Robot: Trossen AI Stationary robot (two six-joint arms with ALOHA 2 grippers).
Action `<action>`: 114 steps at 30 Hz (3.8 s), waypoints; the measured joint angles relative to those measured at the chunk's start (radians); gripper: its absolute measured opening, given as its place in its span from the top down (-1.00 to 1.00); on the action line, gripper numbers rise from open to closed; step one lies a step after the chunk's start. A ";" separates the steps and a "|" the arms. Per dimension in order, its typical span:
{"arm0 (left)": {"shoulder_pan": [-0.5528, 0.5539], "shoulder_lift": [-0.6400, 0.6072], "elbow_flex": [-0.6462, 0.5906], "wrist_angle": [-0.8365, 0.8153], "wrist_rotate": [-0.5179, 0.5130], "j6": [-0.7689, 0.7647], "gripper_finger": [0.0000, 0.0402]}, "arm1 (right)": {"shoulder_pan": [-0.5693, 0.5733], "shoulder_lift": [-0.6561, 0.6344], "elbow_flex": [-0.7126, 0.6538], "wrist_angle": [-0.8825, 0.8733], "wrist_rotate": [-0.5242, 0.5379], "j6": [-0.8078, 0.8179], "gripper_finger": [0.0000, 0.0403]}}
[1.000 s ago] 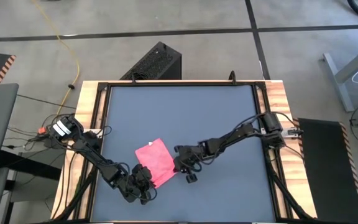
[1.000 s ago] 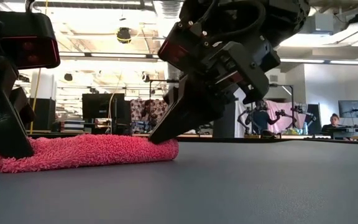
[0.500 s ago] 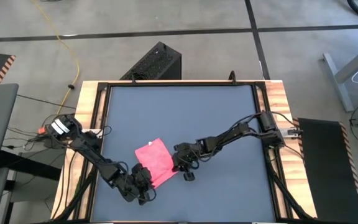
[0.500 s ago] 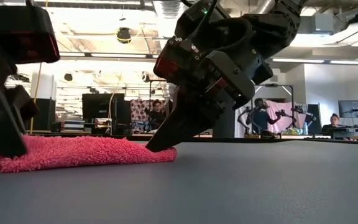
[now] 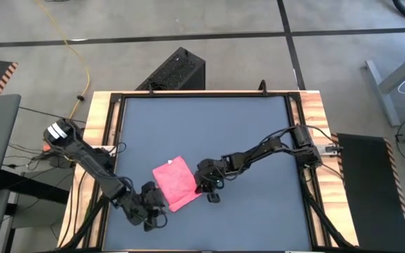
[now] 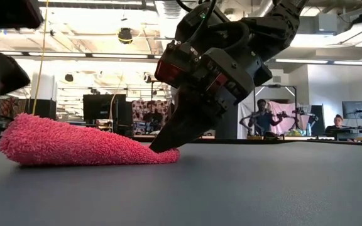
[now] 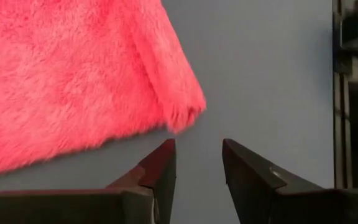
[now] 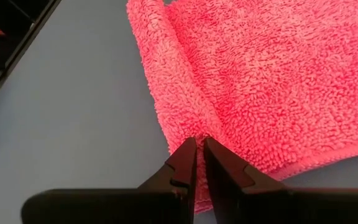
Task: Roll towel
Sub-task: Roll the red towel
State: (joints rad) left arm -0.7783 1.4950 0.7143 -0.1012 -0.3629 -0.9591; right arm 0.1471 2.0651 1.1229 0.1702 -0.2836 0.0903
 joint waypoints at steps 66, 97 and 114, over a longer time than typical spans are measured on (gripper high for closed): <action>-0.014 0.403 0.325 -0.344 -0.258 0.022 0.96 | -0.025 0.002 -0.003 0.033 -0.012 0.094 0.70; -0.039 0.399 0.324 -0.350 -0.202 -0.074 1.00 | 0.115 -0.127 -0.004 -0.017 0.249 -0.412 0.01; -0.049 0.399 0.323 -0.325 -0.203 -0.081 1.00 | 0.099 -0.033 -0.002 0.020 0.276 -0.407 0.29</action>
State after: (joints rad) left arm -0.8275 1.8942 1.0378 -0.4258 -0.5663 -1.0405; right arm 0.2462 2.0323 1.1210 0.1906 -0.0079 -0.3164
